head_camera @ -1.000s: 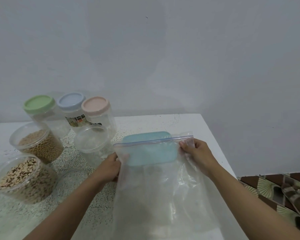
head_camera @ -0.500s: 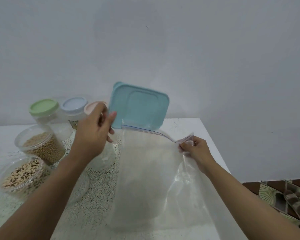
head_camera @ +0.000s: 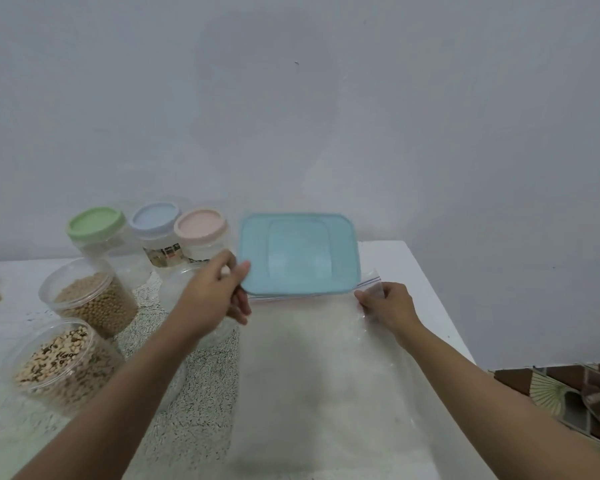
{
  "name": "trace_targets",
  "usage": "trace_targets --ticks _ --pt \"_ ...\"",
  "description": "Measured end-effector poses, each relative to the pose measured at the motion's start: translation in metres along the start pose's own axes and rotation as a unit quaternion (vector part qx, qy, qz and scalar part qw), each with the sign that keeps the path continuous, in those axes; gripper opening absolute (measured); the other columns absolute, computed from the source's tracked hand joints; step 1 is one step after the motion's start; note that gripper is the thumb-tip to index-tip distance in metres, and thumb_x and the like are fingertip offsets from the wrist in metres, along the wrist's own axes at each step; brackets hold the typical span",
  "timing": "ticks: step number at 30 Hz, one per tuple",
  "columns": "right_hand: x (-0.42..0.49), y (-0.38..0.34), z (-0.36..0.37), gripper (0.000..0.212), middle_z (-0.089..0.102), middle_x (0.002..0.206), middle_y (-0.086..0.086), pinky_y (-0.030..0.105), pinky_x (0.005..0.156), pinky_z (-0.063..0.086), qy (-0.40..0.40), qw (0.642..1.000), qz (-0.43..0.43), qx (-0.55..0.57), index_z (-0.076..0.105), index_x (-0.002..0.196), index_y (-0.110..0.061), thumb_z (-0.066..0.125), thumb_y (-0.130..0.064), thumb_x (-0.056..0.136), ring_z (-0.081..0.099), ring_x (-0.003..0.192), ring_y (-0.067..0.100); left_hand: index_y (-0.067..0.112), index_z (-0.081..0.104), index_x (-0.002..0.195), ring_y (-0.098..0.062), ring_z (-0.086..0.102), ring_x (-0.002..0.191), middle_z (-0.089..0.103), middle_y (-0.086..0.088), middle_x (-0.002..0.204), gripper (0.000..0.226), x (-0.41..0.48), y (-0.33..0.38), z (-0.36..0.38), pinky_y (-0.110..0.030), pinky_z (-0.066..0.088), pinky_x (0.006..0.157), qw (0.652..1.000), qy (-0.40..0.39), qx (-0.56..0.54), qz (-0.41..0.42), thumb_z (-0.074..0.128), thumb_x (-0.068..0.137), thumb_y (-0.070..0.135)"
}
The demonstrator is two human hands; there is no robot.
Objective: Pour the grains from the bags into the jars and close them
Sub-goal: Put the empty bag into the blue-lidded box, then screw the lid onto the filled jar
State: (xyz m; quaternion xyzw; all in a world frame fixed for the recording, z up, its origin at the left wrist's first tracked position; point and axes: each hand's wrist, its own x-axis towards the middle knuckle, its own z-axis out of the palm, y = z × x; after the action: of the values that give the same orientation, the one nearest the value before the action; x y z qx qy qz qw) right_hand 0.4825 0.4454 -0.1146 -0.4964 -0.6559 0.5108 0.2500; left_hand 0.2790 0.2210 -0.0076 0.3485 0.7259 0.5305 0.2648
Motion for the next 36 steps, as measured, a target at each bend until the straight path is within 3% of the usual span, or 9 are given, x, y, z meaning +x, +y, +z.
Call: trace_targets --ticks 8,12,16,19,23,27,30,33,36 --pt "0.002 0.001 -0.009 0.025 0.076 0.073 0.001 0.041 0.088 0.055 0.008 1.0 -0.012 0.0 0.069 0.093 -0.011 0.073 -0.036 0.091 0.072 0.079 0.021 0.005 0.046 0.087 -0.026 0.064 0.055 0.061 -0.01 0.062 0.03 -0.003 -0.056 0.03 -0.035 0.056 0.052 0.991 -0.057 0.019 -0.121 0.051 0.106 0.028" --pt "-0.002 -0.001 -0.01 0.015 0.071 0.092 0.005 0.042 0.076 0.061 0.038 0.998 -0.027 -0.03 0.06 0.108 -0.017 0.066 -0.021 0.096 0.072 0.081 0.024 0.002 0.048 0.098 -0.027 0.067 0.054 0.066 -0.008 0.061 0.034 -0.003 -0.071 0.032 -0.039 0.061 0.057 0.987 -0.048 0.051 -0.146 0.049 0.106 0.035" --pt "-0.011 -0.006 -0.004 0.03 0.059 0.111 -0.003 0.034 0.086 0.049 0.12 0.971 -0.171 -0.113 0.057 0.123 -0.015 0.064 -0.008 0.094 0.059 0.098 0.019 0.009 0.047 0.113 -0.027 0.069 0.056 0.068 -0.013 0.069 0.037 -0.002 -0.07 0.027 -0.038 0.061 0.057 0.982 -0.06 0.072 -0.162 0.047 0.104 0.045" --pt "-0.019 -0.018 0.002 0.02 0.06 0.105 -0.006 0.028 0.086 0.044 0.119 0.944 -0.273 -0.138 0.063 0.11 -0.015 0.065 -0.006 0.092 0.056 0.098 0.015 0.019 0.046 0.121 -0.027 0.072 0.063 0.068 -0.016 0.078 0.03 -0.002 -0.056 0.015 -0.034 0.061 0.057 0.979 -0.092 0.127 -0.128 0.051 0.103 0.043" --pt "-0.037 -0.052 0.017 0.01 0.068 0.082 -0.001 0.016 0.067 0.045 0.026 0.966 -0.251 -0.052 0.065 0.088 -0.019 0.066 -0.01 0.092 0.063 0.079 0.013 0.02 0.06 0.105 -0.022 0.067 0.058 0.066 -0.009 0.07 0.019 -0.01 -0.031 -0.005 -0.035 0.061 0.057 0.98 -0.098 0.166 -0.053 0.055 0.102 0.039" --pt "-0.054 -0.087 0.039 0.013 0.066 0.069 0.006 0.021 0.062 0.048 -0.068 0.968 -0.241 -0.007 0.066 0.083 -0.019 0.069 -0.016 0.094 0.066 0.067 0.022 0.018 0.065 0.093 -0.017 0.055 0.051 0.057 -0.003 0.058 0.023 -0.027 -0.009 -0.038 -0.028 0.05 0.048 0.984 -0.048 0.172 0.004 0.056 0.101 0.038" --pt "-0.069 -0.112 0.058 0.01 0.069 0.069 0.002 0.016 0.062 0.045 -0.174 0.948 -0.265 -0.035 0.067 0.086 -0.016 0.069 -0.016 0.096 0.068 0.064 0.015 0.02 0.066 0.09 -0.014 0.053 0.048 0.05 -0.004 0.057 0.023 -0.04 -0.002 -0.072 -0.027 0.045 0.047 0.984 0.006 0.171 0.043 0.056 0.1 0.038" --pt "-0.088 -0.133 0.086 0.007 0.072 0.076 -0.001 0.027 0.064 0.051 -0.28 0.914 -0.28 -0.089 0.069 0.09 -0.018 0.069 -0.019 0.096 0.071 0.068 0.014 0.021 0.067 0.088 -0.016 0.052 0.047 0.051 -0.013 0.054 0.024 -0.052 -0.003 -0.109 -0.028 0.044 0.049 0.98 0.053 0.174 0.078 0.056 0.099 0.039" --pt "-0.108 -0.147 0.121 0.004 0.074 0.082 -0.003 0.029 0.069 0.054 -0.347 0.882 -0.285 -0.144 0.07 0.093 -0.019 0.07 -0.022 0.096 0.072 0.072 0.011 0.02 0.068 0.086 -0.012 0.05 0.045 0.056 -0.007 0.053 0.021 -0.06 -0.014 -0.149 -0.028 0.041 0.053 0.972 0.1 0.19 0.091 0.058 0.1 0.033"
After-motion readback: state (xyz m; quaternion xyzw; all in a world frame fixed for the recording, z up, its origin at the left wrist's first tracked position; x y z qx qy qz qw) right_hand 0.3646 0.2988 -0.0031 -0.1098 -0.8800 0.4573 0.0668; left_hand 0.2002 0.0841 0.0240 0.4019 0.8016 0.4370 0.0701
